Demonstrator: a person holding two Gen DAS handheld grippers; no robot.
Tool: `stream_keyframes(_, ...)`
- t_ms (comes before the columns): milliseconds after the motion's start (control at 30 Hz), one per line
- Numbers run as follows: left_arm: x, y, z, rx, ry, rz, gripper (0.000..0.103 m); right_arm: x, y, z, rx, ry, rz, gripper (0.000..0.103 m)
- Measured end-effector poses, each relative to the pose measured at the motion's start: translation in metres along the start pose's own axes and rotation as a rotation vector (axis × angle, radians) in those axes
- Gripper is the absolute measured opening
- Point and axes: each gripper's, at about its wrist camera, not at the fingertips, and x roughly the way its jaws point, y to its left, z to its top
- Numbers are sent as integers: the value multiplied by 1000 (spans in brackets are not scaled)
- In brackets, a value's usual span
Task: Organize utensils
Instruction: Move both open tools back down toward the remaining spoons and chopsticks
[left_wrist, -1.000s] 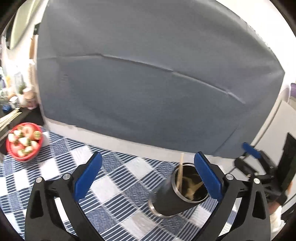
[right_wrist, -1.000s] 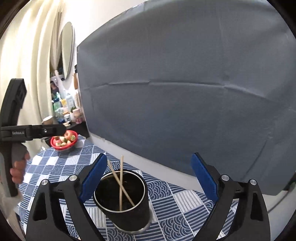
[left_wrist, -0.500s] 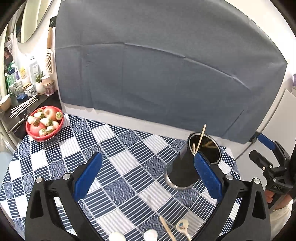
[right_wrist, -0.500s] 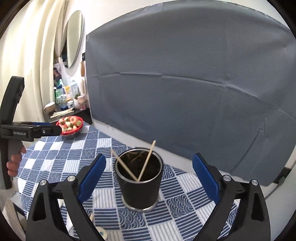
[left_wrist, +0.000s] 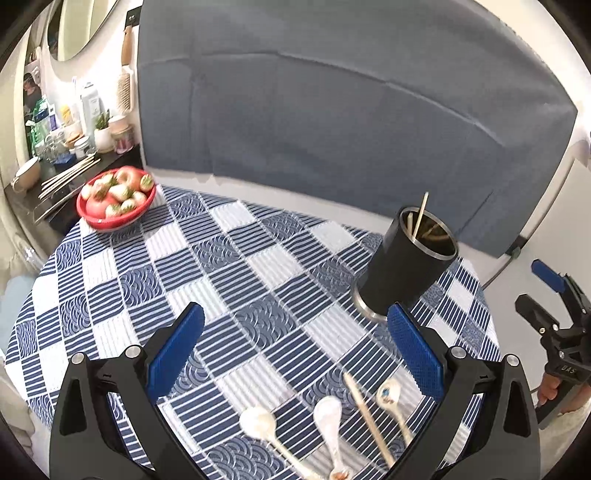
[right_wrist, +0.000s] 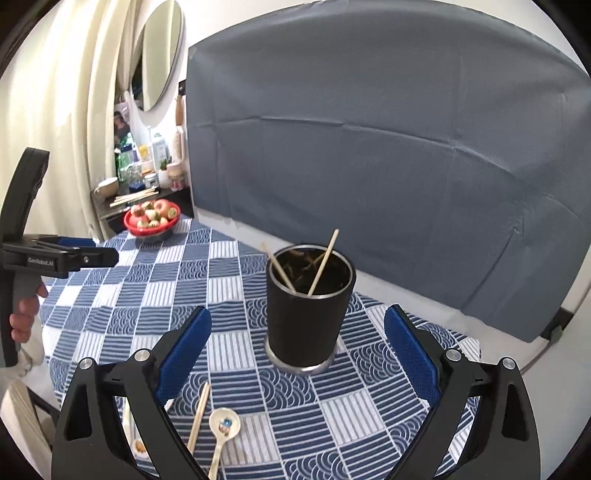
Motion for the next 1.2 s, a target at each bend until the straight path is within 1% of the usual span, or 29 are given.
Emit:
stream_keyframes(100, 4, 3, -11, 2, 43, -5, 97, -1, 9, -11, -13, 27, -19, 90)
stream_keyframes(167, 8, 1, -19, 23, 74, -2, 97, -2, 14, -17, -17, 40, -26, 90)
stream_keyframes(300, 16, -4, -33, 59, 123, -25, 97, -1, 24, -35, -15, 80, -31, 90)
stream_keyframes(400, 22, -12, -41, 100, 159, -36, 97, -1, 29, -50, -4, 113, -29, 90)
stream_keyframes(500, 29, -24, -47, 163, 186, -52, 97, 1, 34, -66, 11, 149, -24, 90)
stream_keyframes(567, 31, -30, -49, 199, 180, -61, 97, 2, 36, -76, 26, 172, -15, 90)
stream_keyframes(700, 44, -43, -49, 276, 212, -143, 97, 5, 36, -98, 62, 215, -12, 90)
stream_keyframes(733, 47, -46, -49, 298, 218, -153, 97, 6, 36, -102, 70, 223, -14, 90)
stream_keyframes(833, 61, -57, -49, 389, 233, -200, 97, 9, 35, -115, 102, 256, -7, 90)
stream_keyframes(900, 73, -63, -49, 444, 261, -239, 97, 12, 35, -124, 115, 287, -10, 90)
stream_keyframes(1000, 90, -71, -49, 522, 304, -290, 97, 17, 37, -135, 129, 325, -40, 90)
stream_keyframes(1033, 97, -75, -50, 568, 325, -314, 97, 18, 37, -138, 142, 338, -49, 90)
stream_keyframes(1200, 121, -88, -54, 727, 397, -395, 96, 23, 37, -151, 232, 376, -91, 90)
